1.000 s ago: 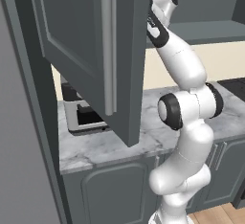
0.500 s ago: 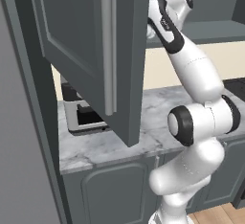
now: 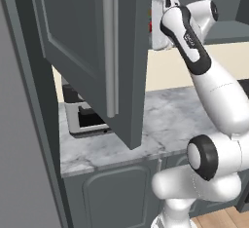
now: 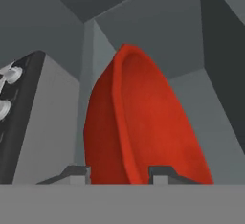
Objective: Move the bowls from the cabinet to the plates on the dining table.
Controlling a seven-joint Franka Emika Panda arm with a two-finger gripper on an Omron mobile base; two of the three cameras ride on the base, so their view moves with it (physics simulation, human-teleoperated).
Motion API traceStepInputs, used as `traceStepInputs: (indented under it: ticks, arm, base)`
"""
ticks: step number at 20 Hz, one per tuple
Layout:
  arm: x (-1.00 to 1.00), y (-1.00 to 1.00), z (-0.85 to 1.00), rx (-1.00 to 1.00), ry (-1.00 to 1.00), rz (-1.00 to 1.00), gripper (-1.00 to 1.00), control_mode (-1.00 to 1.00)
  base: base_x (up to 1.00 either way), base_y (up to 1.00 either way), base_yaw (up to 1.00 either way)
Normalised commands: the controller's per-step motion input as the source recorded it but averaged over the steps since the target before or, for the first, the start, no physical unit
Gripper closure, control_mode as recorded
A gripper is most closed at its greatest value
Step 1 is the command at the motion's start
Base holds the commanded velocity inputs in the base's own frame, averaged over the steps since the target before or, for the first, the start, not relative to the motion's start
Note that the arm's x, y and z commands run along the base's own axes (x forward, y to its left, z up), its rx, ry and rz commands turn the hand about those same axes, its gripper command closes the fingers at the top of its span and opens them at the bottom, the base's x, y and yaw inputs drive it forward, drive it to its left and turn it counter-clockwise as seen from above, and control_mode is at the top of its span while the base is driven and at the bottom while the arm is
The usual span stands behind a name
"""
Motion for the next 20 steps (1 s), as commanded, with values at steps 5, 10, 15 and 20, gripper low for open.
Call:
traceStepInputs:
  ticks: [5, 10, 15, 20]
  arm:
    - [-0.79, -0.19, 0.09, 0.0, -0.01, 0.0, 1.0, -1.0]
    - [-0.77, -0.19, 0.15, 0.0, 0.01, 0.0, 1.0, -1.0]
    - [-0.78, -0.19, 0.16, 0.0, 0.02, 0.0, 1.0, -1.0]
    - [-0.85, -0.23, 0.05, 0.0, 0.01, 0.0, 1.0, -1.0]
  base:
    - [0.0, 0.0, 0.0]
    - [0.0, 0.0, 0.0]
    - [0.0, 0.0, 0.0]
    - [0.0, 0.0, 0.0]
